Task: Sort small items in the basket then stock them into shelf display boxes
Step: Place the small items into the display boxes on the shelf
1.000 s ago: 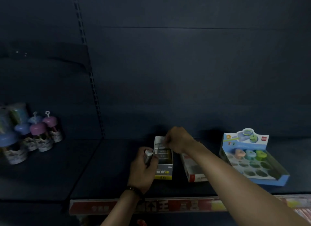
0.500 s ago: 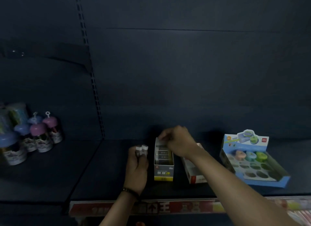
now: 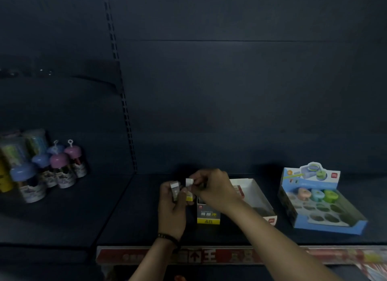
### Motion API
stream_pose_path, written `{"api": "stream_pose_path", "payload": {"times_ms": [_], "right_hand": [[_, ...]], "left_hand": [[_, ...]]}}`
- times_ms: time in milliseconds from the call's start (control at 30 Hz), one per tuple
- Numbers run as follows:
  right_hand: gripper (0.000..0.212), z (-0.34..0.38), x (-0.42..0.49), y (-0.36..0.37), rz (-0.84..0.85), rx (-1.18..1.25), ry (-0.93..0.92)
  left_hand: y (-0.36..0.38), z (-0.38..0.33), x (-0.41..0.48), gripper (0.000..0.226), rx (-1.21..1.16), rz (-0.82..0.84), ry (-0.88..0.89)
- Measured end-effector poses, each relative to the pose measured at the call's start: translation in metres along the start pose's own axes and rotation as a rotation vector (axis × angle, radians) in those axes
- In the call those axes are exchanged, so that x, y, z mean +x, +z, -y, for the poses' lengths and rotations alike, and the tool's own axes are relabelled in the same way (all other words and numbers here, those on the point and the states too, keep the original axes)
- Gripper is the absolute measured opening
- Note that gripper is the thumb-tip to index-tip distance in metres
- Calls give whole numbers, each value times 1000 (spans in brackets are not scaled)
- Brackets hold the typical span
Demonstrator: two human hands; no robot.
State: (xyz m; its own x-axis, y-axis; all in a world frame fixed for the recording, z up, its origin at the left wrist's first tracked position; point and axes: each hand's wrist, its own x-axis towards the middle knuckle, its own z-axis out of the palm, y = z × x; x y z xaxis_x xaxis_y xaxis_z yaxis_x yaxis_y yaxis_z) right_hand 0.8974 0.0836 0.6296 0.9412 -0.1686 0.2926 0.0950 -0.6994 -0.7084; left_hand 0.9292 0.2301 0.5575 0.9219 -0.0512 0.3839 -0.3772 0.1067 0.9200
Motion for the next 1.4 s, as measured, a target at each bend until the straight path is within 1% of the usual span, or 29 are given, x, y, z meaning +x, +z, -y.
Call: {"api": "stream_pose_path", "payload": {"times_ms": [67, 133, 167, 233, 300, 333, 400, 467, 500, 600, 700, 767, 833, 967, 1033, 1167, 1300, 1400], "right_hand": [[29, 0, 0, 0, 16, 21, -7], [34, 2, 0, -1, 21, 31, -20], [34, 3, 0, -2, 7, 27, -26], [25, 3, 0, -1, -40, 8, -47], [21, 4, -2, 0, -51, -24, -103], [24, 4, -4, 1, -39, -41, -140], [36, 5, -8, 2, -11, -69, -191], [46, 4, -7, 4, -13, -108, -223], [46, 3, -6, 4, -23, -141, -238], [35, 1, 0, -8, -35, -217, -263], [27, -4, 9, -36, -83, -198, -208], [20, -13, 20, -52, -104, -243, -155], [15, -22, 30, -60, -56, -338, -100], [13, -31, 44, -59, 142, -544, -36], [13, -30, 48, -55, 191, -566, -30], [9, -28, 54, -41, 183, -618, 1], [12, -34, 54, -26, 151, -642, 50], [15, -35, 53, -26, 219, -609, 67]], "left_hand": [[1, 1, -1, 8, 10, 19, -7], [2, 1, -2, 15, 25, 43, 2], [2, 0, -3, 18, 31, 52, 15], [1, -1, -3, 21, 12, 54, 19], [0, 0, -1, 18, -27, 43, 6], [0, 0, -1, 16, -48, 35, -4], [1, -2, -1, 14, -93, 26, -26], [2, -3, -1, 14, -98, 31, -14], [2, -4, -2, 15, -93, 36, -4], [1, -1, -2, 18, -62, 55, 17], [1, 6, 1, 20, -1, 49, -53], [2, 9, 3, 21, 7, 45, -124], [4, 9, 3, 21, 17, 59, -152], [6, 7, 2, 6, 46, 129, -119], [6, 7, 3, 5, 51, 132, -121], [7, 6, 3, 10, 69, 107, -133], [7, 3, 2, 8, 89, 93, -117], [5, 3, 2, 9, 97, 91, -104]]}}
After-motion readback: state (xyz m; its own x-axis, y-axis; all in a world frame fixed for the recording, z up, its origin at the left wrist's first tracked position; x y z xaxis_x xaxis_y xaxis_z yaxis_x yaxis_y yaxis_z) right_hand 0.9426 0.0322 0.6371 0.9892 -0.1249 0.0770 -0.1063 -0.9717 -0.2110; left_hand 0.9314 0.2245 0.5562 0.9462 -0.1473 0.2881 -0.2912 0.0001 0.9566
